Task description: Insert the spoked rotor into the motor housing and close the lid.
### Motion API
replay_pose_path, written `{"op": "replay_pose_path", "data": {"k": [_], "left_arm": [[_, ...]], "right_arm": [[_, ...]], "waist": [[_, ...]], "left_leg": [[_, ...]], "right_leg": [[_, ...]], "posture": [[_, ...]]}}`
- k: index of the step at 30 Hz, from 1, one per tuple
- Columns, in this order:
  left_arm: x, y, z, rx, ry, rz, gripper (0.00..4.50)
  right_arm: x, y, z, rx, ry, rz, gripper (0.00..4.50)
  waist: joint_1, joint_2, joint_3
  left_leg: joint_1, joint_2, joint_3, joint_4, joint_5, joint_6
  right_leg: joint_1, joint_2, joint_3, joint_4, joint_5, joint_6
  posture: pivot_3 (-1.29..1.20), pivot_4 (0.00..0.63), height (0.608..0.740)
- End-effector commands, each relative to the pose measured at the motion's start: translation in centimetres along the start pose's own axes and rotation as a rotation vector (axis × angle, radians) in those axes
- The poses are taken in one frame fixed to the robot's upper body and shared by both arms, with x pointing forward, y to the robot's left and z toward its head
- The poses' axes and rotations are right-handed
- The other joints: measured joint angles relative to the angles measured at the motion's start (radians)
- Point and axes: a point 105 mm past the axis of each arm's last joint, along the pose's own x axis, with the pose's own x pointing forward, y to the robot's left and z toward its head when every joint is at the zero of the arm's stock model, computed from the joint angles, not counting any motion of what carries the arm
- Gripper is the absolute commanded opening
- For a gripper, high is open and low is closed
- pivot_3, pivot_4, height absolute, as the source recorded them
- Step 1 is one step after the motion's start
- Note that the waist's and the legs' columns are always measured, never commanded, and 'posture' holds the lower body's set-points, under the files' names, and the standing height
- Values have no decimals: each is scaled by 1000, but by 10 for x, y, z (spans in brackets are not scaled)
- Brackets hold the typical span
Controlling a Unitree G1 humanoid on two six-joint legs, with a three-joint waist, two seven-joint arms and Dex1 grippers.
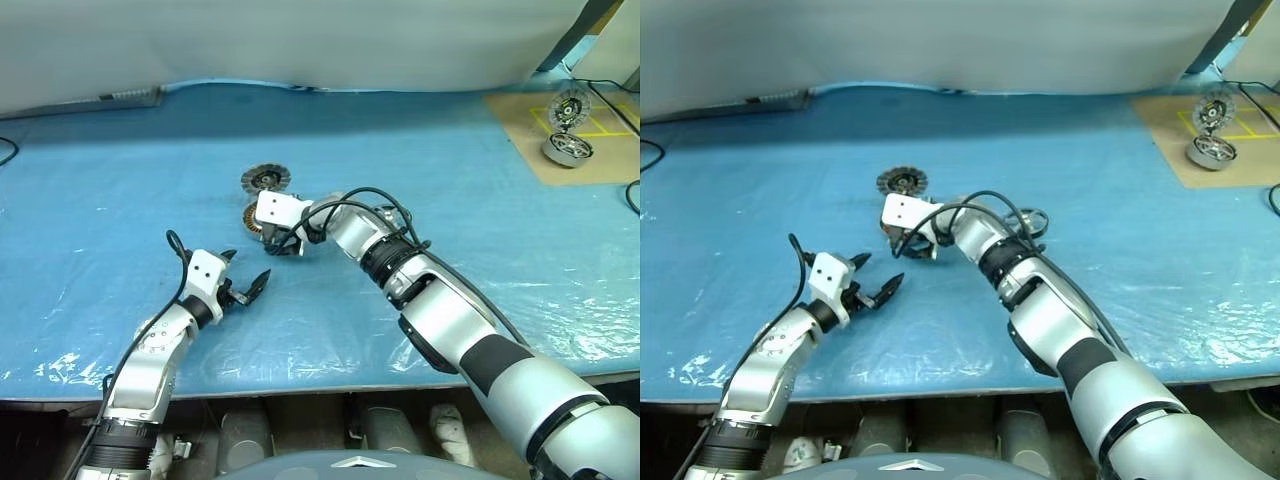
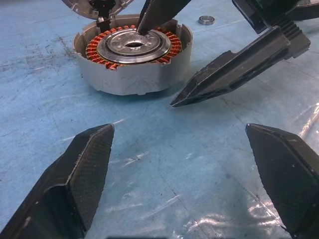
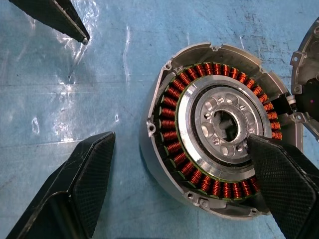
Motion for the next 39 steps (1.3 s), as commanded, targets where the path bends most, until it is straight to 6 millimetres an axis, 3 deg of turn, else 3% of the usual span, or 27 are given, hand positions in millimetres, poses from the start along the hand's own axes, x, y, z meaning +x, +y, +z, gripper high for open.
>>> {"op": "replay_pose_path", "data": {"k": [1,7,14,28,31,37,39], "left_arm": [[-1,1,11,12,-44,6,4500],[-3,4,9,5,-42,26,4500],[-3,4,8,4,-37,27,4500],[-1,3,9,1,-42,29,4500],[-1,2,10,1,-45,30,4500],[-2,5,11,3,-46,37,4500],[-3,6,10,4,-45,38,4500]], "right_arm": [[3,5,12,-34,-39,26,4447],[3,4,31,-53,-121,11,4447],[3,1,37,-51,-142,-12,4447],[12,14,16,62,-46,75,4447],[12,13,14,84,-30,75,3820],[12,13,11,99,-20,80,1814],[11,13,9,103,-14,85,1625]], "waist": [[-2,0,0],[-16,0,0],[-16,0,0],[-17,0,0],[-16,0,0],[-17,0,0],[-17,0,0]], "left_leg": [[0,0,0,0,0,0],[0,3,0,2,0,0],[-1,10,1,6,-1,-1],[0,12,1,6,-2,-4],[0,12,1,6,-2,-4],[0,12,1,6,-2,-4],[1,12,1,6,-2,-4]], "right_leg": [[0,0,0,1,0,0],[-2,2,0,4,-1,-2],[-4,9,0,10,-3,-7],[-5,11,0,12,-3,-9],[-5,11,0,12,-3,-9],[-5,11,1,12,-3,-9],[-5,11,1,12,-3,-9]], "posture": [[0,150,740],[0,150,740],[0,150,740],[0,150,740],[0,150,740],[0,150,740],[0,150,740]]}}
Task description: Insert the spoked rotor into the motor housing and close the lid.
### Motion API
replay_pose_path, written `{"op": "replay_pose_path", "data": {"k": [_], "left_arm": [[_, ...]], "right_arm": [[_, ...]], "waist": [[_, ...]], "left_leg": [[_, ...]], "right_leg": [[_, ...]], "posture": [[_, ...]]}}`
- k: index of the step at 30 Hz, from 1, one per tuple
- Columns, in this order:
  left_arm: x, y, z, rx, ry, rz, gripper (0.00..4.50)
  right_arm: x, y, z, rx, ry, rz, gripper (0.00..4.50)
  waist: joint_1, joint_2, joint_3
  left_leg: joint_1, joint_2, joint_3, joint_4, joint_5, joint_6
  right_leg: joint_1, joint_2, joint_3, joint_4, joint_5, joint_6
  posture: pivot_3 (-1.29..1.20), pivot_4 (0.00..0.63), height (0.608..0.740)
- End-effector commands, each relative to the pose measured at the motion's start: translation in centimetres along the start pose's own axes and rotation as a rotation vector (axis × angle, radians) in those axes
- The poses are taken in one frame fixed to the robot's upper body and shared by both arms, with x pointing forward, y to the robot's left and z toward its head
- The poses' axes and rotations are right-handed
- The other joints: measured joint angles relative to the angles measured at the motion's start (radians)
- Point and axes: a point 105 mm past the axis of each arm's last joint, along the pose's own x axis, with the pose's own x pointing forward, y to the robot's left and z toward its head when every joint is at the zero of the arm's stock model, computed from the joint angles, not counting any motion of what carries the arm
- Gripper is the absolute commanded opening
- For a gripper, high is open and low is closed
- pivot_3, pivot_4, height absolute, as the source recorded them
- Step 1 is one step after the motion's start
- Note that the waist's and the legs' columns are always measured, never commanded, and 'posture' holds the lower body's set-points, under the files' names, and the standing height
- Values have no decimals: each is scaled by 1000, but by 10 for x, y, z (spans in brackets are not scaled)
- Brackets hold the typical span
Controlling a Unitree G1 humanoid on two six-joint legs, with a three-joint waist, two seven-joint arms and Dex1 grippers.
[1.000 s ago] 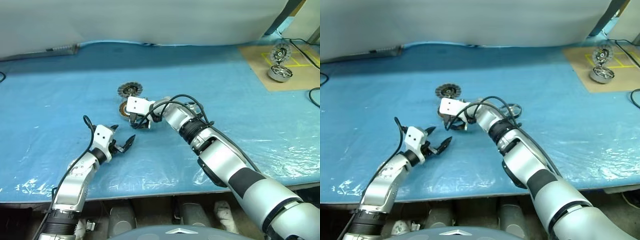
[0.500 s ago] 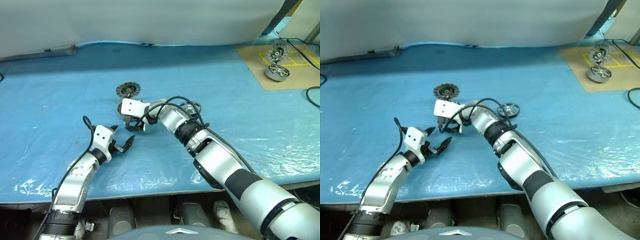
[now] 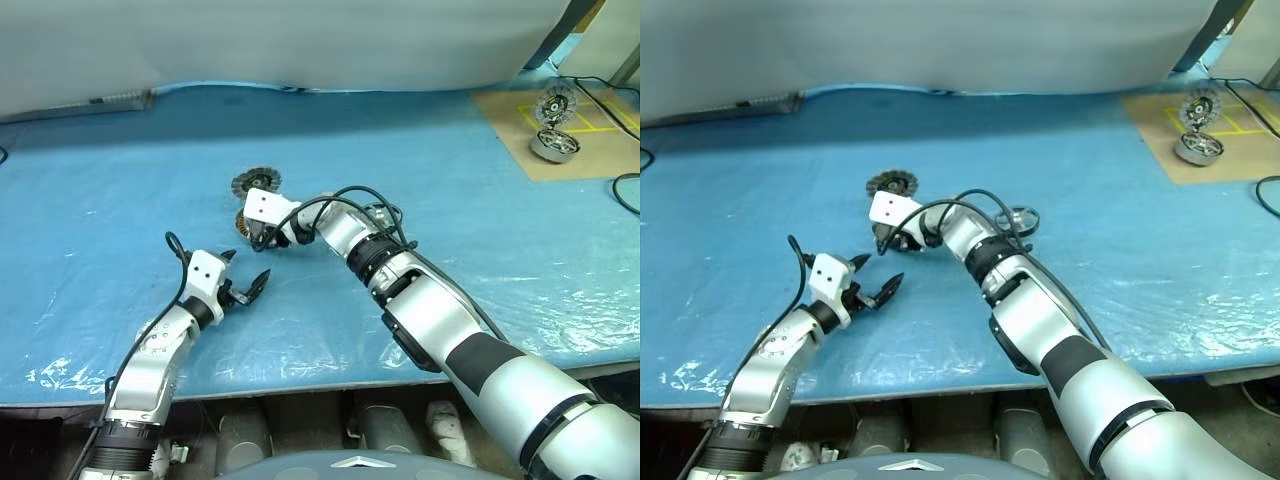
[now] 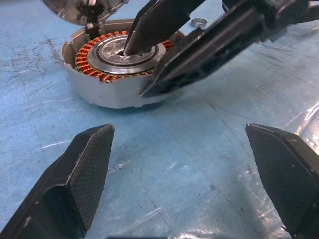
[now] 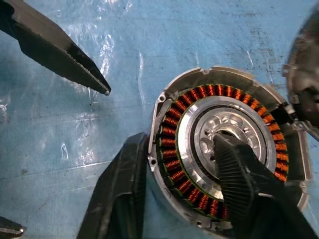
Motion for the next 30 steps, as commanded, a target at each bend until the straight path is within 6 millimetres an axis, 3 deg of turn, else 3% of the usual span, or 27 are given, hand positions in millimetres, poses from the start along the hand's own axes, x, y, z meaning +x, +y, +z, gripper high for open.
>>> {"op": "replay_pose_path", "data": {"k": [1,9,18,24,30], "left_arm": [[-2,5,11,19,-42,15,4500],[-3,7,10,21,-38,12,4500],[-2,9,11,27,-35,-2,4500],[-1,8,11,27,-33,-12,4500],[1,7,11,26,-29,-23,4500]], "right_arm": [[2,7,-10,17,39,38,1625],[-8,17,-34,99,66,75,1625],[-46,44,-80,244,142,2,1623],[-69,45,-102,313,198,-105,1623],[-81,44,-110,350,217,-159,1622]], "waist": [[0,0,0],[7,0,0],[36,1,-1],[40,1,-2],[50,1,-2]], "left_leg": [[0,0,0,0,0,0],[0,0,0,0,0,0],[9,-1,0,-1,0,0],[16,-1,0,-2,0,0],[16,-1,0,-2,0,0]], "right_leg": [[0,0,0,0,0,0],[0,0,0,0,0,0],[12,0,1,-3,0,1],[17,0,2,-3,-1,3],[17,0,2,-4,-4,7]], "posture": [[0,150,740],[0,150,740],[0,150,740],[0,150,740],[0,150,740]]}}
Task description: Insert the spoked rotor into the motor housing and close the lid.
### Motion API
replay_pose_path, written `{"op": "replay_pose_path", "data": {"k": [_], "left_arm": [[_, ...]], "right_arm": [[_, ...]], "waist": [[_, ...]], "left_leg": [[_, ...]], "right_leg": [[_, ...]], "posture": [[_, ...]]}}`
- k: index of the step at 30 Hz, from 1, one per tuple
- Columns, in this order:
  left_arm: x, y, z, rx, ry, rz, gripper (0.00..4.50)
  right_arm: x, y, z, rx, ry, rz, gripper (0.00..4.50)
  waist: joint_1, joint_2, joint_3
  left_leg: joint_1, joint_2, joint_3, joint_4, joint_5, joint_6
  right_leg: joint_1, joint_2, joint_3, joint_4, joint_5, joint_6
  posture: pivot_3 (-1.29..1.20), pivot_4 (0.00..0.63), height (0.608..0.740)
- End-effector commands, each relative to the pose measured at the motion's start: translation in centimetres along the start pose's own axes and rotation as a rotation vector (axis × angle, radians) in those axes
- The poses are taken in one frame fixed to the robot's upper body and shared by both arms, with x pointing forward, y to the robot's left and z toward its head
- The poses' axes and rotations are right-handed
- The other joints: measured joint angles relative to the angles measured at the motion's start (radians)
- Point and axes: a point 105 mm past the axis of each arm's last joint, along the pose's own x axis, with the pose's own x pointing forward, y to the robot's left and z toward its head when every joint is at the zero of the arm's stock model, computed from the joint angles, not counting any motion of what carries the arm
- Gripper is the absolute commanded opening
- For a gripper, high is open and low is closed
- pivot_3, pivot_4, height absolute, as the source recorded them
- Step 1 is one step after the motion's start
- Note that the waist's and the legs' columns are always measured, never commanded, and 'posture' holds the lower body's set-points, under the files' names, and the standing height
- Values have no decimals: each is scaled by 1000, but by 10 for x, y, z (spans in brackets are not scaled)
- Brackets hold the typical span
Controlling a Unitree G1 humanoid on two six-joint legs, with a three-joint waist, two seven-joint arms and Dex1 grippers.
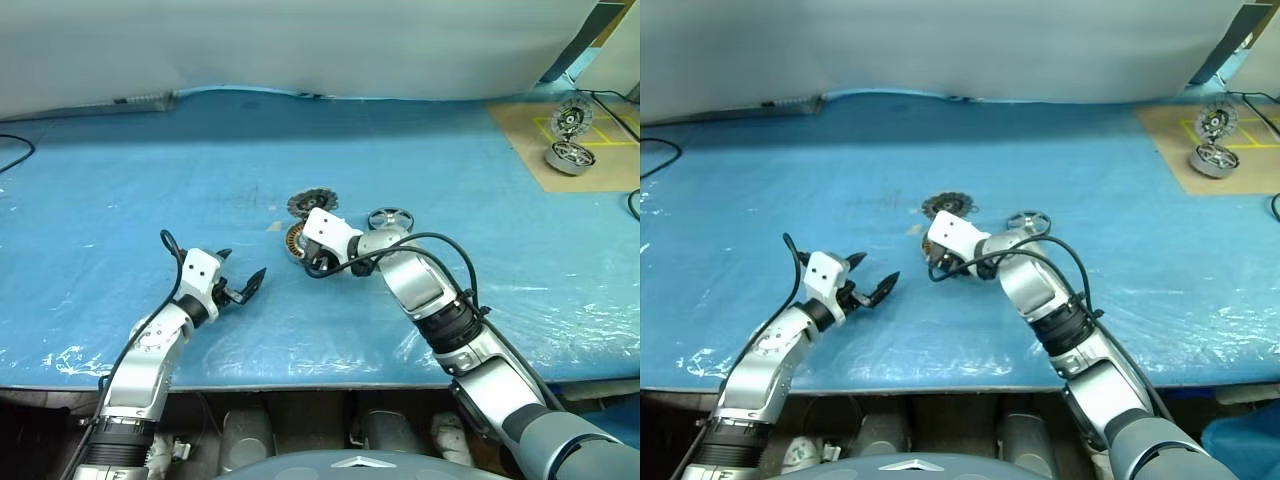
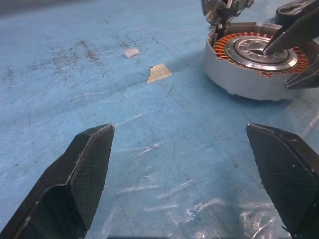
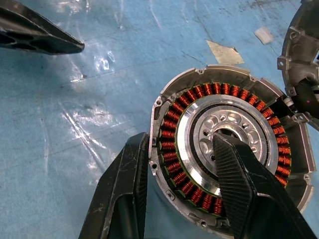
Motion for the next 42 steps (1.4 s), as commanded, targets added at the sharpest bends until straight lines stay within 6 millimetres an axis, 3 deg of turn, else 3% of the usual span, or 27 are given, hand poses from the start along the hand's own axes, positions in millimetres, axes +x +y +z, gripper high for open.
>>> {"op": "replay_pose_path", "data": {"k": [1,9,14,22,26,30,32,37,42], "left_arm": [[1,1,9,17,-29,-10,4500],[1,3,8,19,-24,-10,4500],[4,0,8,16,-24,-21,4500],[5,-1,7,13,-24,-26,4500],[5,-1,7,12,-24,-27,4500],[6,-1,8,14,-26,-28,4500],[6,0,10,16,-29,-29,4500],[9,2,12,26,-34,-34,4500],[10,1,12,33,-37,-35,4500]], "right_arm": [[-3,1,-43,112,143,-10,1622],[-21,6,-24,128,76,-1,1622],[-21,10,-10,138,30,11,1622],[-36,6,28,144,-107,20,4299],[-56,6,47,174,-174,42,4299],[-75,4,50,197,-192,60,4299],[-90,-11,37,177,-158,23,4299],[-111,-76,1,144,-63,-184,4299],[-113,-126,-10,117,-79,-319,4299]], "waist": [[4,0,0],[4,0,0],[2,0,0],[-2,0,0],[-1,0,0],[2,0,0],[6,0,0],[3,0,0],[-20,1,0]], "left_leg": [[0,0,0,0,0,0],[-1,0,0,-6,1,-2],[-4,0,0,-9,1,-2],[-7,0,0,-9,1,-3],[-9,0,0,-9,1,-3],[-9,0,0,-9,1,-3],[-9,0,0,-9,1,-3],[-10,-1,0,-7,1,-3],[-12,1,1,-6,2,-3]], "right_leg": [[0,0,0,0,0,0],[-1,1,0,-5,2,-4],[-3,2,0,-10,3,-4],[-6,2,-1,-10,3,-4],[-8,3,-1,-10,3,-4],[-8,3,-1,-11,3,-4],[-8,3,-1,-11,3,-3],[-7,2,1,-11,5,-1],[-8,4,1,-9,6,-3]], "posture": [[0,150,740],[0,150,740],[0,150,740],[0,150,740],[0,150,740],[0,150,740],[0,150,740],[0,150,740],[0,150,740]]}}
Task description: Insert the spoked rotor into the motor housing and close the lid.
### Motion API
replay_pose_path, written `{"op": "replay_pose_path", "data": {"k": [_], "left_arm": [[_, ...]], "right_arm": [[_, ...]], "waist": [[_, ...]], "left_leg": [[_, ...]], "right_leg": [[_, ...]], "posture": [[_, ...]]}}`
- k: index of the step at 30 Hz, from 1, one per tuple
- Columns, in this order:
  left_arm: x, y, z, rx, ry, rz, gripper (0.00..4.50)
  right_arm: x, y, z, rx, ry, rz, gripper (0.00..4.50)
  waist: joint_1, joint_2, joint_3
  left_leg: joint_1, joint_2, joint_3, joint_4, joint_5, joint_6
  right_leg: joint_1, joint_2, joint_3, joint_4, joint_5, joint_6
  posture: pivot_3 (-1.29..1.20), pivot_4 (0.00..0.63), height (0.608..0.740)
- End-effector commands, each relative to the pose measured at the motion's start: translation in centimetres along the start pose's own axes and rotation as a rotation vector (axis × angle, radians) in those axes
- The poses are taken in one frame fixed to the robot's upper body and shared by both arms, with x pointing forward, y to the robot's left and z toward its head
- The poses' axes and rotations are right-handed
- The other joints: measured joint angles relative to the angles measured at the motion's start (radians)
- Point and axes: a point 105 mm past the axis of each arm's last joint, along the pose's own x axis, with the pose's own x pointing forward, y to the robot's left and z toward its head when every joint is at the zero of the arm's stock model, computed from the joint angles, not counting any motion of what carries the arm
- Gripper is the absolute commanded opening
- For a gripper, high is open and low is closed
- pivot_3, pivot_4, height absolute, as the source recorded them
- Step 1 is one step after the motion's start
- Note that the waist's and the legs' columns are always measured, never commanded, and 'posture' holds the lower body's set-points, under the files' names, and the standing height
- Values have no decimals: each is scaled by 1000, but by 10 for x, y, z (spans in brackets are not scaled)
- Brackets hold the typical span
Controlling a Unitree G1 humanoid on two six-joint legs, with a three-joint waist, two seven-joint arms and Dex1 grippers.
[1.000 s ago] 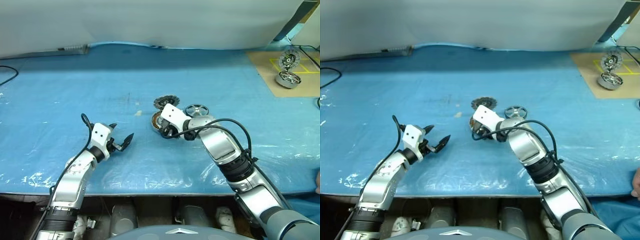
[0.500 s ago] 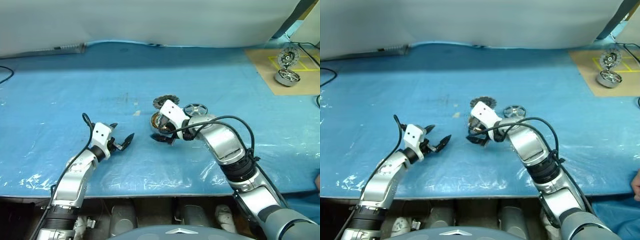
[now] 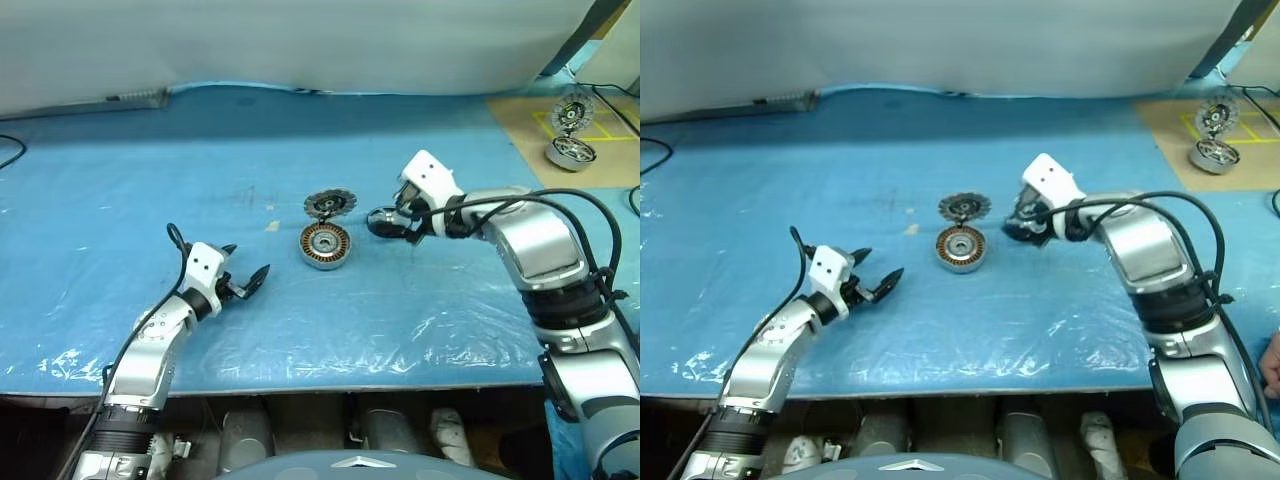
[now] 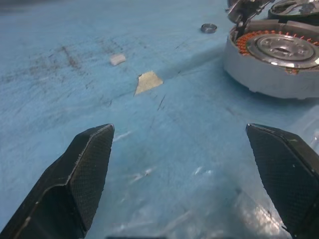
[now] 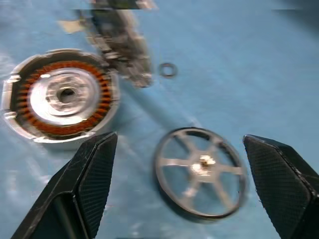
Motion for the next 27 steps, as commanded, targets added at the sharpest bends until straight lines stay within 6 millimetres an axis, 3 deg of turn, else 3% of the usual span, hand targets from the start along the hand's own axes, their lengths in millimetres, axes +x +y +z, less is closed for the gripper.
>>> {"op": "replay_pose_path", "data": {"k": [1,7,12,18,27], "left_arm": [[0,1,7,24,-27,4,4500],[1,1,9,29,-31,12,4500],[1,1,12,30,-37,22,4500],[0,1,14,31,-44,29,4500],[0,-3,15,27,-46,27,4500]], "right_arm": [[4,-28,16,-50,-88,-80,4299],[40,-38,13,-82,-148,-76,4299],[75,-24,21,-12,-240,-29,4299],[95,-8,20,54,-281,0,4299],[114,12,22,114,-299,9,4299]], "waist": [[-9,0,0],[-11,0,0],[-14,0,0],[-9,0,0],[-14,0,0]], "left_leg": [[-1,0,0,0,0,0],[-3,0,0,2,2,3],[-4,1,0,4,1,5],[-13,2,0,11,1,7],[-14,3,0,13,0,8]], "right_leg": [[0,0,0,0,0,0],[-2,0,-1,0,0,-1],[-5,0,-1,2,0,-1],[-16,-1,-2,12,-1,-4],[-16,0,-3,14,0,-5]], "posture": [[0,150,740],[0,150,740],[0,150,740],[0,150,740],[0,150,740]]}}
